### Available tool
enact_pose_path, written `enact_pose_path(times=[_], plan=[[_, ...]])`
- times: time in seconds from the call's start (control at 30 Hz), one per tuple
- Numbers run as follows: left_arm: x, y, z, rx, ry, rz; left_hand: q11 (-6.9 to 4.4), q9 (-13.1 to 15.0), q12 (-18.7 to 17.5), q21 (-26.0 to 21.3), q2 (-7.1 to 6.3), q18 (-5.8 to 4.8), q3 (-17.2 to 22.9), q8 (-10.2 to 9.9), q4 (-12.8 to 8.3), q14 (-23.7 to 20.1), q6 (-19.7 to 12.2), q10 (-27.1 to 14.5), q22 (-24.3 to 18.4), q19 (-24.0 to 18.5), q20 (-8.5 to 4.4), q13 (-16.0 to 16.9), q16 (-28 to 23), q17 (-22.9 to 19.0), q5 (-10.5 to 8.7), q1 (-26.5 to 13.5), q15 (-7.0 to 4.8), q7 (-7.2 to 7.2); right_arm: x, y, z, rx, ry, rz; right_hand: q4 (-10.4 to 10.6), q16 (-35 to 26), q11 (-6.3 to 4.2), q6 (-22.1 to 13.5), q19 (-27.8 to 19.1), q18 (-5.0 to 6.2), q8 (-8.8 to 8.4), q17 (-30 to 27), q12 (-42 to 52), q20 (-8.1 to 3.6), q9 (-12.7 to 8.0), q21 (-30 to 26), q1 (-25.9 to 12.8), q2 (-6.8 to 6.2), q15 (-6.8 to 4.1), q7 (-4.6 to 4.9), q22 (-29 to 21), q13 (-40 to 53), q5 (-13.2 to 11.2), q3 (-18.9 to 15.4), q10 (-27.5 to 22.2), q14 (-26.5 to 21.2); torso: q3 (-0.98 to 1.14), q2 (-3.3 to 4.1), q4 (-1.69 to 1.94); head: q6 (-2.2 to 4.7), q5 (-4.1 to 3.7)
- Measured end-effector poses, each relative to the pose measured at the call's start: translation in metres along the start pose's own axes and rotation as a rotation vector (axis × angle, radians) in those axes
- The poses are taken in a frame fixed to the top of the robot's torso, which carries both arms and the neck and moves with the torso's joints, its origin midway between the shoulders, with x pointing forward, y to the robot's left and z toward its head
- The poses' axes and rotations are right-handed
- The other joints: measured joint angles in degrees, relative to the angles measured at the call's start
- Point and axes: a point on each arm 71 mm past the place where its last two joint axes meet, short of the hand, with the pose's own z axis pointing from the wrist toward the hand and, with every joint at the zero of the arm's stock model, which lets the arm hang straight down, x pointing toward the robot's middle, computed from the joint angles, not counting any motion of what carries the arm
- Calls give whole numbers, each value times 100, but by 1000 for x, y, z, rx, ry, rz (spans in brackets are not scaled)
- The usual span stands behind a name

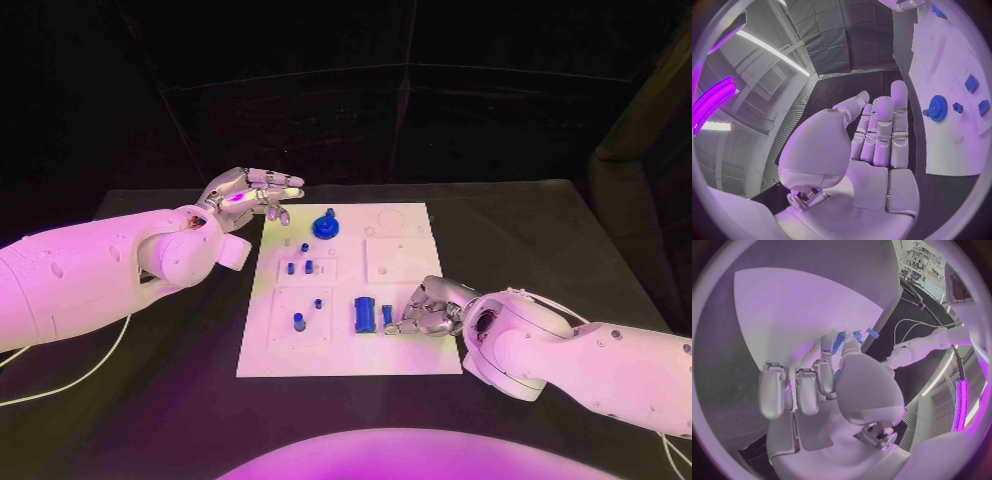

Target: Assemble the parts on the task board

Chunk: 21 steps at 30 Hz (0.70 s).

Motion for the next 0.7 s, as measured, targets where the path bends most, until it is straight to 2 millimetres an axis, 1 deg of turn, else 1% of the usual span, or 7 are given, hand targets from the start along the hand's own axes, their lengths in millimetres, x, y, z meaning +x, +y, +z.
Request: enact_pose_path(times=[0.17,0.3,0.4,0.43,0.53,0.57,0.7], plan=[[0,0,0,0,0,0,0,0,0,0,0,0,0,0,0,0,0,0,0,0,0,0,0,0,0,0,0,0,0,1,2,11,-7,-7,-99,0,9,-7,0,0,35,0,-32,0,11,0,76,73,1,-28,0,183,0,13,-10,0,2,-1,-3,-5,-3],[1,0,0,0,1,0,0,0,0,0,0,0,0,0,0,0,0,0,0,0,0,0,0,0,0,0,0,0,0,2,2,16,-10,-13,-223,0,10,0,0,0,46,0,-33,0,12,0,223,4,20,-38,0,215,-75,-16,-10,-1,2,-6,-3,-3,-3],[0,0,0,0,1,0,0,0,0,0,0,-1,0,0,0,0,0,0,0,0,0,0,0,0,0,0,0,0,0,2,2,15,-12,-13,-242,0,11,-39,0,1,46,0,-33,0,12,0,241,-3,20,-16,0,220,-110,-62,-11,0,2,-13,-3,-2,-3],[0,0,0,0,0,0,0,0,0,0,0,0,0,0,0,0,0,0,0,0,0,0,0,0,0,0,0,0,0,2,2,14,-15,-10,-202,0,29,-63,0,0,36,0,-45,0,12,-23,224,-18,20,6,0,221,-123,-130,-30,0,2,-15,-3,-2,-3],[0,0,0,0,-1,0,0,0,0,0,0,0,-1,0,-1,0,0,0,0,0,0,0,0,-1,0,0,0,0,-2,0,0,9,-35,14,-46,-35,73,-178,0,0,-57,0,-199,0,-10,-67,-46,-136,20,62,0,75,-123,-287,-73,0,1,-21,-9,7,8],[0,0,0,0,-1,1,0,0,0,0,-1,0,-11,0,-11,0,0,0,1,0,0,0,0,-8,0,0,0,0,-3,-1,-1,6,-42,25,-19,-35,81,-183,0,1,-58,0,-218,0,-7,-90,-89,-179,19,67,0,-13,-123,-314,-81,0,1,-23,-12,15,8],[0,0,0,1,-1,1,0,0,0,0,-1,0,-17,1,-17,0,0,0,0,0,0,0,0,-26,0,1,0,0,-9,-6,-5,-18,-75,94,3,-76,93,-203,0,0,-57,-1,-261,0,0,-94,-170,-201,19,48,0,-69,-105,-336,-93,0,-2,-29,-18,53,9]])
